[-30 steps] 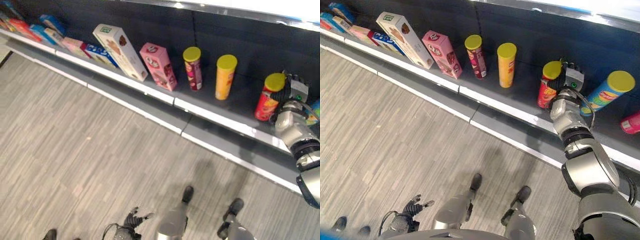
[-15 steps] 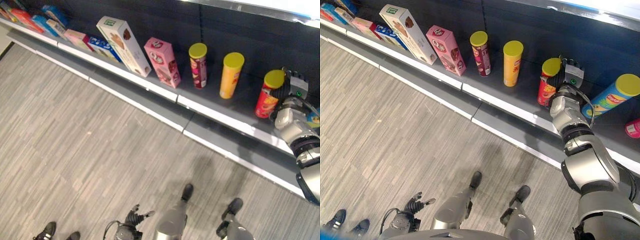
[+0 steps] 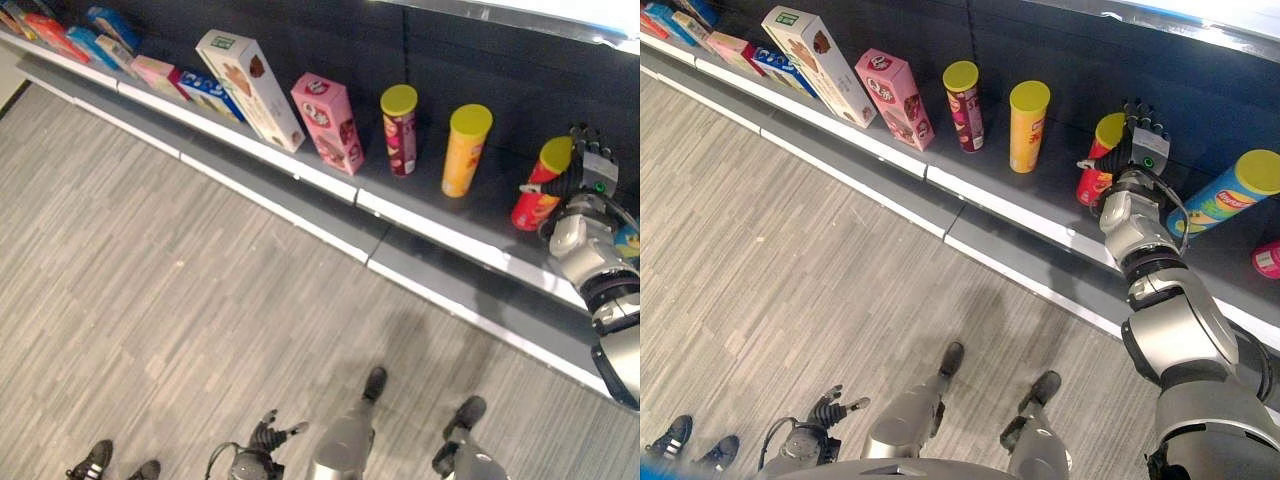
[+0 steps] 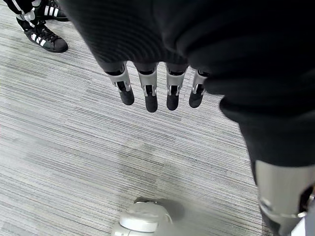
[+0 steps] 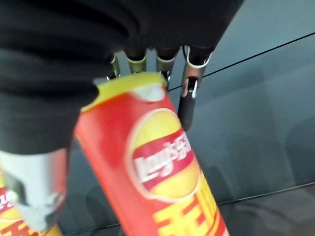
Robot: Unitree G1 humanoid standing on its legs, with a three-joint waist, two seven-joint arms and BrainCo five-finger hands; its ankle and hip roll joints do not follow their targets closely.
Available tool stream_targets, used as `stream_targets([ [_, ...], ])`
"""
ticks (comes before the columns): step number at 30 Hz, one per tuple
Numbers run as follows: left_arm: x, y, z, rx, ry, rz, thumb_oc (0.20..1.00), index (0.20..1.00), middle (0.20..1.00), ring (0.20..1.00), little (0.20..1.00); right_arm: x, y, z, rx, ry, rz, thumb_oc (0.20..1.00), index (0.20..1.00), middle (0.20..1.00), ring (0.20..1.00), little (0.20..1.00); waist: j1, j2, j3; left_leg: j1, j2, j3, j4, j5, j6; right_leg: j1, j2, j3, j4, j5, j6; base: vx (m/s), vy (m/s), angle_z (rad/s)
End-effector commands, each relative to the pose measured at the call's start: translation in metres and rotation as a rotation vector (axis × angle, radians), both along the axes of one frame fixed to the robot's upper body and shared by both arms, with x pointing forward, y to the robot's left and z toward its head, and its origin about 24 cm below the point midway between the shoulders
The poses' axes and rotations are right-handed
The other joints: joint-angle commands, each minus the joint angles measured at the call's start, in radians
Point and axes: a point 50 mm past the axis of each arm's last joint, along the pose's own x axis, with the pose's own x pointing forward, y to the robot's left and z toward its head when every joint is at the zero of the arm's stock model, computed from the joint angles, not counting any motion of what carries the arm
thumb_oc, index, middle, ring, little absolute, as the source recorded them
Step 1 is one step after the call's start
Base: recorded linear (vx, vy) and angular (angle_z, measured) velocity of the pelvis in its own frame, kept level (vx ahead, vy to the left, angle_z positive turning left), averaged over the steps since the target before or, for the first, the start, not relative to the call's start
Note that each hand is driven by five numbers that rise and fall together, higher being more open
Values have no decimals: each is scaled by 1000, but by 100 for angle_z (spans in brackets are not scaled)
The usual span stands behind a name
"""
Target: Put the goods on the table back onto the shelves and tidy them up.
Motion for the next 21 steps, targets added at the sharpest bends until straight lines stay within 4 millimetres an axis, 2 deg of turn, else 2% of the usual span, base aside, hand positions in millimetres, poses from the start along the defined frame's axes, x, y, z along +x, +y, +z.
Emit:
stream_targets([
  [1,8,4,1,43,-4,-52,1000,1000,1000,1000,1000,7,16,30,-55,-114,55,1000,1000,1000,1000,1000,21,-34,-43,-31,51,128,-21,54,-62,-33,-45,79,171,-174,48,0,0,0],
  [4,5,5,-1,54,20,-55,1000,1000,1000,1000,1000,6,20,31,-53,-128,77,1000,1000,1000,1000,1000,11,-46,-48,-22,53,137,-21,46,-61,-22,-43,81,158,-169,48,1,5,-1],
  [10,-9,15,-7,74,92,-11,1000,1000,1000,1000,1000,-5,32,43,-78,-223,174,1000,1000,1000,1000,1000,-25,-87,-70,14,63,177,-21,18,-56,10,-40,104,116,-146,52,12,12,-5],
  [12,-13,18,-8,81,114,5,1000,1000,1000,1000,1000,-9,37,40,-76,-223,212,1000,1000,1000,1000,1000,-32,-97,-75,22,66,189,-21,12,-55,15,-37,113,106,-142,53,27,18,-8],
  [13,-21,24,-10,94,149,36,1000,1000,1000,1000,1000,-18,47,35,-48,-247,287,1000,1000,1000,1000,1000,-52,-113,-84,40,72,207,-21,0,-51,24,-33,126,92,-135,54,46,36,-17],
  [14,-28,28,-11,105,175,56,1000,1000,1000,1000,1000,-24,53,24,-6,-224,341,1000,1000,1000,1000,1000,-65,-125,-89,54,74,223,-21,-10,-48,30,-30,138,82,-128,57,38,41,-24],
  [15,-28,29,-11,107,175,54,1000,1000,1000,1000,1000,-25,52,24,-5,-223,340,1000,1000,1000,1000,1000,-64,-127,-91,51,71,223,-21,-6,-46,29,-32,138,80,-124,57,67,49,-31],
  [16,-42,38,-13,128,224,103,1000,1000,1000,1000,1000,-39,62,-1,124,-157,447,1000,1000,1000,1000,1000,-87,-150,-100,81,75,252,-21,-27,-39,39,-23,167,64,-117,59,57,71,-32],
  [18,-54,47,-14,139,267,140,1000,1000,1000,1000,1000,-57,63,-36,399,-49,551,1000,1000,1000,1000,1000,-108,-172,-110,109,69,292,-21,-41,-30,43,-17,205,54,-111,64,56,124,-46],
  [21,-67,58,-13,136,319,144,1000,1000,1000,1000,1000,-83,63,-84,613,170,643,1000,1000,1000,1000,1000,-139,-196,-124,134,53,332,-21,-58,-12,36,-16,258,49,-101,75,34,149,-81],
])
